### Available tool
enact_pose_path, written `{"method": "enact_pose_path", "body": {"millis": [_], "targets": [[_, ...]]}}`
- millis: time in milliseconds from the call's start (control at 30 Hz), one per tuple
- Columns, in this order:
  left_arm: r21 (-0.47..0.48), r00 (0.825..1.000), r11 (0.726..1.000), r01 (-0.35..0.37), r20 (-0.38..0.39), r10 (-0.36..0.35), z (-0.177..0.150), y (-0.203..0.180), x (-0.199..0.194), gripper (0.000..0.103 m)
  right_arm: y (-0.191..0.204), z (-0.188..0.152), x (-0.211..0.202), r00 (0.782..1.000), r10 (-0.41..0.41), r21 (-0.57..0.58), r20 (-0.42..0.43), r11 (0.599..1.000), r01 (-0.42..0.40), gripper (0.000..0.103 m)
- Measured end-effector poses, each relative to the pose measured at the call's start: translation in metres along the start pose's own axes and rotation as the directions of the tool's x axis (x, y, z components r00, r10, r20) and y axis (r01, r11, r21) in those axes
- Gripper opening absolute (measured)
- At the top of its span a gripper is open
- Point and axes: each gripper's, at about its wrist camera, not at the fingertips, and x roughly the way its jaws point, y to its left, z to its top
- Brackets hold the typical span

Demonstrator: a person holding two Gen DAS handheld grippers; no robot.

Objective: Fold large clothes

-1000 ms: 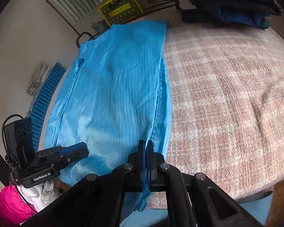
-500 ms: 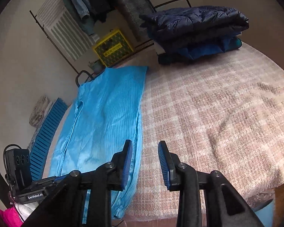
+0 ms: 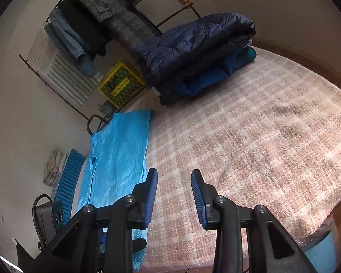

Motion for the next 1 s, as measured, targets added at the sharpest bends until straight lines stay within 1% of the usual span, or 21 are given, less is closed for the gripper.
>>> {"method": "enact_pose_path", "body": {"millis": [33,67,100,133,167,200,233,267,300,367,467,500,567,633,700,767,867,933,967,1000], "targets": [[0.007,0.999,1.000,-0.029,-0.013,0.029,-0.002,0.001,0.008,0.063,0.000,0.001,0.001,1.000,0.006,-0.001,-0.002,1.000,-0.006,0.033],[0.009,0.999,0.999,-0.049,-0.018,0.049,-0.004,0.004,0.013,0.058,-0.001,0.001,0.003,1.000,0.016,0.001,-0.006,1.000,-0.016,0.033],[0.025,0.997,0.997,-0.073,0.018,0.072,-0.007,0.004,0.013,0.046,-0.001,0.002,0.006,1.000,0.027,0.003,-0.014,1.000,-0.027,0.034],[0.053,0.993,0.992,-0.113,0.037,0.111,-0.009,0.002,0.013,0.025,-0.001,0.002,0.011,0.999,0.036,0.006,-0.027,0.999,-0.036,0.034],[0.083,0.990,0.988,-0.133,0.050,0.129,-0.010,0.002,0.013,0.015,0.001,0.001,0.016,0.998,0.046,0.006,-0.043,0.999,-0.046,0.034],[0.096,0.992,0.988,-0.118,0.055,0.113,-0.010,0.004,0.013,0.007,0.003,0.001,0.022,0.997,0.053,0.003,-0.059,0.999,-0.053,0.035],[0.085,0.995,0.992,-0.090,0.054,0.086,-0.010,0.009,0.012,0.005,0.005,0.001,0.029,0.996,0.056,0.001,-0.074,0.998,-0.056,0.035],[0.050,0.998,0.998,-0.047,0.054,0.044,-0.008,0.018,0.008,0.001,0.007,0.001,0.035,0.994,0.058,0.000,-0.088,0.998,-0.058,0.038],[0.005,0.998,1.000,0.001,0.060,-0.001,-0.007,0.027,0.004,0.001,0.010,0.001,0.042,0.993,0.060,0.000,-0.103,0.998,-0.061,0.041],[-0.066,0.993,0.995,0.069,0.103,-0.062,-0.008,0.044,-0.010,0.000,0.016,0.003,0.058,0.988,0.081,0.005,-0.135,0.997,-0.081,0.043],[-0.112,0.979,0.985,0.130,0.172,-0.110,-0.013,0.058,-0.036,0.000,0.027,0.007,0.086,0.975,0.123,0.019,-0.185,0.992,-0.122,0.052],[-0.120,0.975,0.982,0.147,0.187,-0.123,-0.016,0.062,-0.042,0.000,0.031,0.009,0.097,0.971,0.131,0.025,-0.199,0.991,-0.129,0.053],[-0.128,0.970,0.980,0.155,0.209,-0.126,-0.019,0.065,-0.052,0.000,0.037,0.013,0.119,0.963,0.150,0.050,-0.222,0.989,-0.142,0.053],[-0.130,0.967,0.977,0.171,0.214,-0.140,-0.021,0.066,-0.055,0.000,0.042,0.019,0.142,0.954,0.185,0.102,-0.238,0.981,-0.165,0.053],[-0.140,0.963,0.974,0.181,0.227,-0.146,-0.024,0.067,-0.057,0.000,0.047,0.025,0.163,0.948,0.202,0.137,-0.247,0.976,-0.172,0.053],[-0.156,0.959,0.968,0.198,0.235,-0.158,-0.027,0.066,-0.058,0.000,0.053,0.031,0.183,0.948,0.194,0.151,-0.252,0.976,-0.159,0.053],[-0.172,0.955,0.962,0.212,0.245,-0.167,-0.028,0.070,-0.059,0.000,0.061,0.039,0.209,0.941,0.197,0.172,-0.276,0.973,-0.153,0.053],[-0.176,0.953,0.960,0.219,0.248,-0.172,-0.028,0.071,-0.060,0.000,0.064,0.043,0.222,0.936,0.221,0.200,-0.275,0.965,-0.170,0.053],[-0.178,0.953,0.959,0.222,0.248,-0.174,-0.029,0.072,-0.060,0.000,0.066,0.045,0.227,0.934,0.224,0.206,-0.278,0.964,-0.170,0.050],[-0.181,0.952,0.957,0.225,0.251,-0.176,-0.029,0.072,-0.060,0.000,0.069,0.046,0.234,0.934,0.216,0.206,-0.285,0.965,-0.161,0.037]]}}
